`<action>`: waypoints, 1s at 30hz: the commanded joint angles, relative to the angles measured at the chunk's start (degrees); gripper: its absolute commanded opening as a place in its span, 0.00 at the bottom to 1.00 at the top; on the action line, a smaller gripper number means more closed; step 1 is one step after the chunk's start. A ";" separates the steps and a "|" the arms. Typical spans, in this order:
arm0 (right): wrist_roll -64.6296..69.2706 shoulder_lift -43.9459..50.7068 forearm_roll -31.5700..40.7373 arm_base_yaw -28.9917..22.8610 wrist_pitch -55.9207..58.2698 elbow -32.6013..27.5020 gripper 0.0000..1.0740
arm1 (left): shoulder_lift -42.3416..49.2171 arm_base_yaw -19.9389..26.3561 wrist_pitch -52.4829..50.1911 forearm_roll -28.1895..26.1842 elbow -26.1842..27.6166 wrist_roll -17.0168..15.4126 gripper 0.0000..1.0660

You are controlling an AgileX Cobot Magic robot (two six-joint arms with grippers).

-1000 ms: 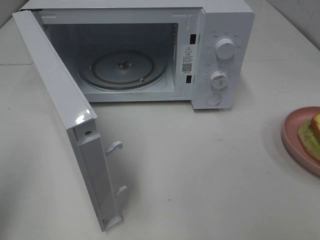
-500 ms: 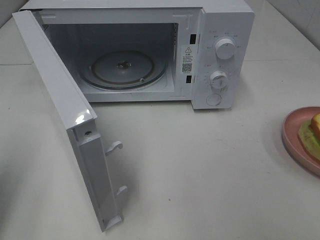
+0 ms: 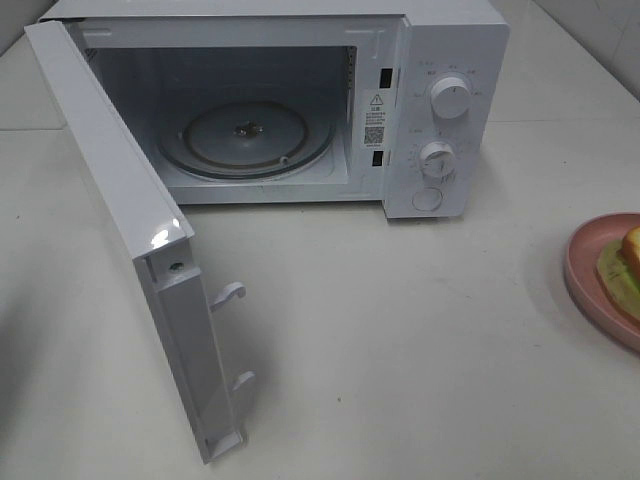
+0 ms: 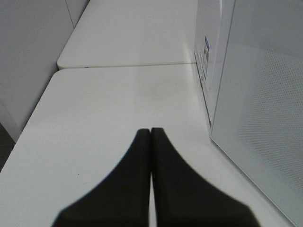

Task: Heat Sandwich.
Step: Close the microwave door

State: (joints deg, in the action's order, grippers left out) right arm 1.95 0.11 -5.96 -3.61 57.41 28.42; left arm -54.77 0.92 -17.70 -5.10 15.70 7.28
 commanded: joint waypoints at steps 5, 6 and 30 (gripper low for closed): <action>-0.23 1.72 0.11 0.29 -0.46 -0.06 0.70 | -8.77 0.06 -13.92 9.74 -0.17 -5.10 0.00; -0.23 1.72 0.11 0.29 -0.46 -0.06 0.70 | -9.68 0.06 -15.13 12.03 -0.17 -6.53 0.00; -0.23 1.72 0.11 0.29 -0.46 -0.06 0.70 | -28.65 -8.65 -29.79 26.93 2.69 -16.39 0.00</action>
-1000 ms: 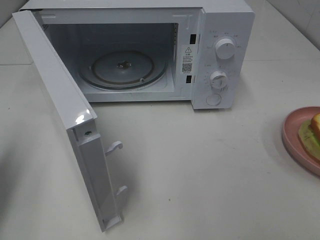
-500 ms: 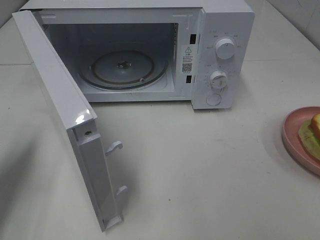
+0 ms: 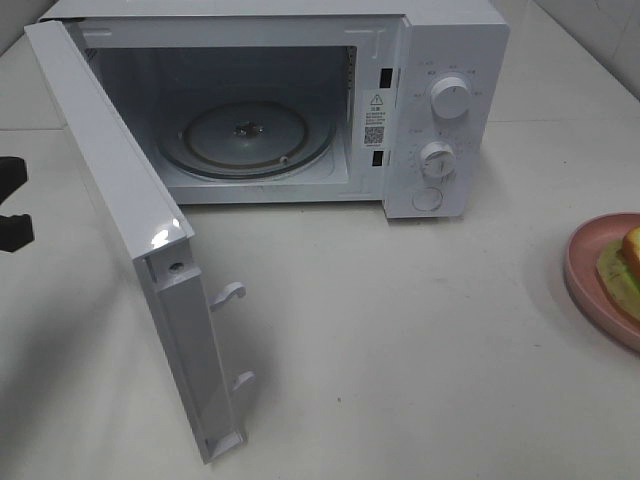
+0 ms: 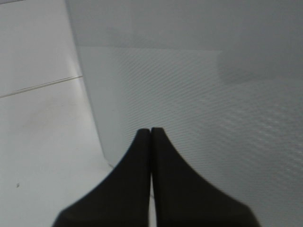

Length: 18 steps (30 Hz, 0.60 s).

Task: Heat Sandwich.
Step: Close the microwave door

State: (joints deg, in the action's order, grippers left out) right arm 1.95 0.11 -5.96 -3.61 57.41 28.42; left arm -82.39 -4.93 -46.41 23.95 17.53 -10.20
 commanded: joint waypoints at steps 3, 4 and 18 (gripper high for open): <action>-0.23 1.72 0.11 0.29 -0.46 -0.06 0.70 | -2.52 -6.42 -1.38 -6.76 0.86 2.92 0.00; -0.23 1.72 0.11 0.29 -0.46 -0.06 0.70 | -2.52 -6.42 -1.38 -6.76 0.86 2.92 0.00; -0.23 1.72 0.11 0.29 -0.46 -0.06 0.70 | -6.30 -18.28 -0.97 -21.83 4.81 8.77 0.00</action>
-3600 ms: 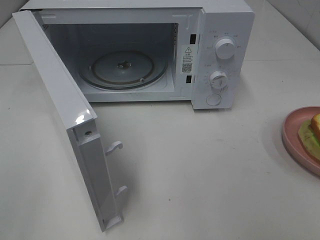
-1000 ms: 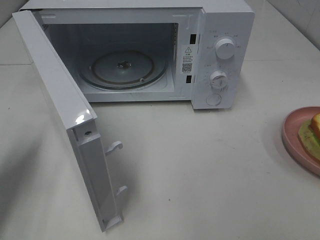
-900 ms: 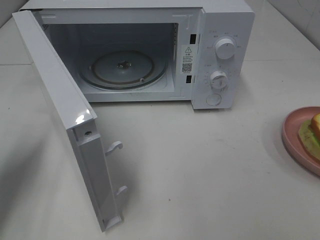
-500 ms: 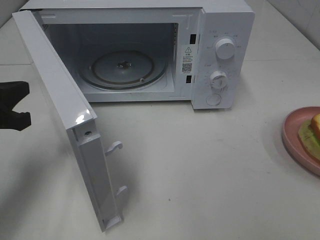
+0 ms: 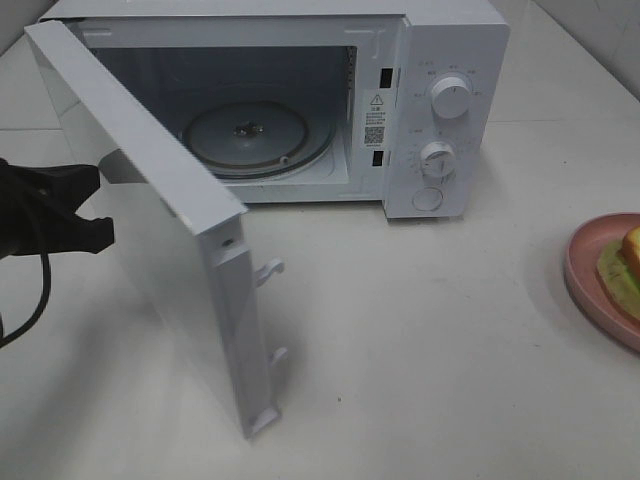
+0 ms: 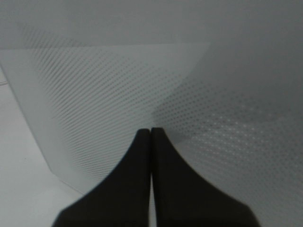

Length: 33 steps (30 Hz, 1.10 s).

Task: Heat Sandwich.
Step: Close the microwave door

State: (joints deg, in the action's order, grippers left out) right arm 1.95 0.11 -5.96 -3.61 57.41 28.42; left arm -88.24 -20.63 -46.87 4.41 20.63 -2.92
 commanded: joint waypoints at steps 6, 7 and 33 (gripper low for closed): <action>-0.23 1.72 0.11 0.29 -0.46 -0.06 0.70 | -2.69 -6.88 -0.34 -7.10 4.18 2.92 0.00; -0.23 1.72 0.11 0.29 -0.46 -0.06 0.70 | -3.44 -7.91 -0.23 -8.77 4.98 2.92 0.00; -0.17 1.72 0.11 0.29 -0.46 -0.06 0.70 | -14.27 -16.73 2.81 -16.39 21.03 3.84 0.00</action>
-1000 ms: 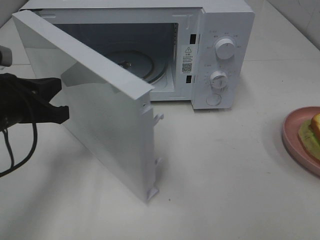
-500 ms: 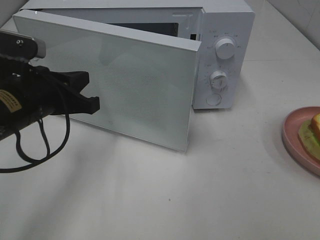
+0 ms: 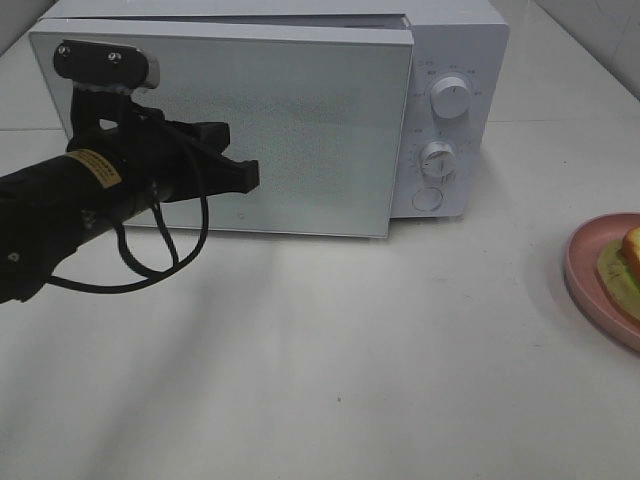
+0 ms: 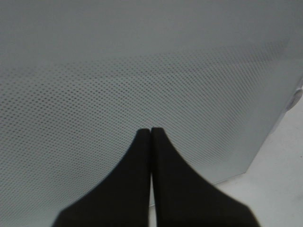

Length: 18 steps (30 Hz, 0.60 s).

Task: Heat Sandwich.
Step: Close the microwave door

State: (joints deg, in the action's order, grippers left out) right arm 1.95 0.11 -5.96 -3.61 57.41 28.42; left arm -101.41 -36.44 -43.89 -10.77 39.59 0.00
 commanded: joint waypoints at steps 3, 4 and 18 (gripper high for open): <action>-0.17 1.72 0.11 0.29 -0.46 -0.06 0.70 | -2.46 -1.60 0.06 -2.23 3.55 1.83 0.00; -0.17 1.72 0.11 0.29 -0.46 -0.06 0.70 | -3.15 -2.01 0.11 -2.75 4.35 2.29 0.00; -0.17 1.72 0.11 0.29 -0.46 -0.06 0.70 | -10.66 -5.27 4.47 -8.42 17.88 6.07 0.00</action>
State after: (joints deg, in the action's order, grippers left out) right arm 1.95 0.11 -5.96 -3.61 57.41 28.42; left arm -111.61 -41.25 -40.22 -18.33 56.04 5.84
